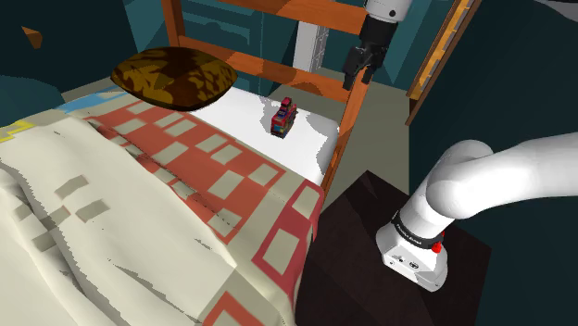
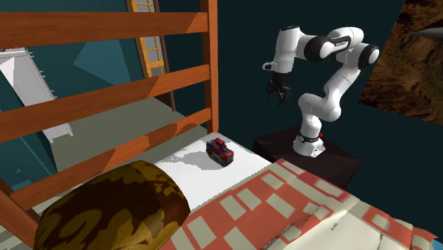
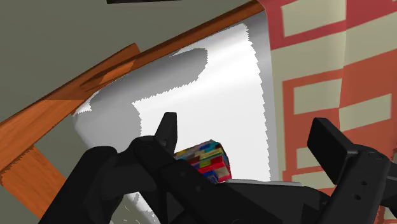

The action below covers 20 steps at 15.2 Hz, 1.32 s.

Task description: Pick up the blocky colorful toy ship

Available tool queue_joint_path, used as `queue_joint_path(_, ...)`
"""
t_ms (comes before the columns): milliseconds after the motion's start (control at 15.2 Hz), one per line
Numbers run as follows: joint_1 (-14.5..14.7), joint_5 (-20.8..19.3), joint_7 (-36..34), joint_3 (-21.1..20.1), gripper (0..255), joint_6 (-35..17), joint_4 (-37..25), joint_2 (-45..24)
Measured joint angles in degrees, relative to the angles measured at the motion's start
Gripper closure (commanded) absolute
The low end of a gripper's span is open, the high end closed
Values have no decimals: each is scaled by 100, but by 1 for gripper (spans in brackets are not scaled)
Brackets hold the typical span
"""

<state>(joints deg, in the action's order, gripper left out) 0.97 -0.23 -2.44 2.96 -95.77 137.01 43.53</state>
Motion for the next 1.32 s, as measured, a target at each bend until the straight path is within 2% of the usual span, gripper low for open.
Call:
queue_joint_path(198,-37,25,-157,-40,0,-178,-74,-260)
queue_joint_path(660,-213,141,-1117,-299,0,-1217,-386,-1651)
queue_joint_path(1320,-424,90,-2542,-483,0,-2205,-1532,-3843)
